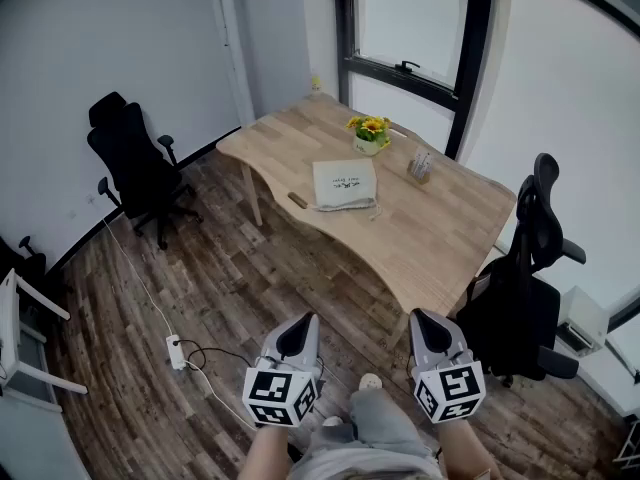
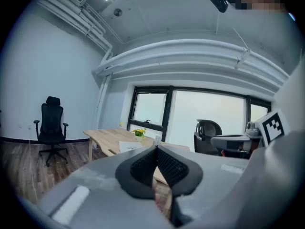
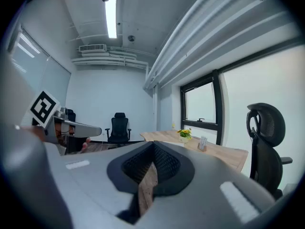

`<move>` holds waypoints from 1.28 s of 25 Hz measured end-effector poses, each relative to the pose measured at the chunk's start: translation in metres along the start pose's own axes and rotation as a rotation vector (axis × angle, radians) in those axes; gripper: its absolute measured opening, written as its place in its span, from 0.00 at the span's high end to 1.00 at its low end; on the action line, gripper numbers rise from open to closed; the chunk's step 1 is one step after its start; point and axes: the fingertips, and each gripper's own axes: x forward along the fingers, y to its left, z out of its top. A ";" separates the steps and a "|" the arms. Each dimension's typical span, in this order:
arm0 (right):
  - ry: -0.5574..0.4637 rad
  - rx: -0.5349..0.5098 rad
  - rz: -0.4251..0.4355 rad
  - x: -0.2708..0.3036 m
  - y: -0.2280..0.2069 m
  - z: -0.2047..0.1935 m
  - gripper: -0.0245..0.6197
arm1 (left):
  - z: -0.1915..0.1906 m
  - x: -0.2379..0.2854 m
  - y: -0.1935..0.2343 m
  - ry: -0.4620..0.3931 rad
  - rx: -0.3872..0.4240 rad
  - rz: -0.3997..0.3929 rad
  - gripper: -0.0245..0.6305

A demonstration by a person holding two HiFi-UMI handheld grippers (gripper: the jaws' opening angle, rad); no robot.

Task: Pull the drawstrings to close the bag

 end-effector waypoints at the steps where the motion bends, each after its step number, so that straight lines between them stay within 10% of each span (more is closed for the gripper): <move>1: 0.004 0.003 0.003 0.002 -0.005 -0.001 0.96 | 0.001 0.005 -0.003 0.004 0.005 -0.002 0.96; 32: 0.060 0.049 0.172 0.173 -0.115 0.000 0.84 | 0.019 0.175 0.047 0.043 0.025 0.137 0.96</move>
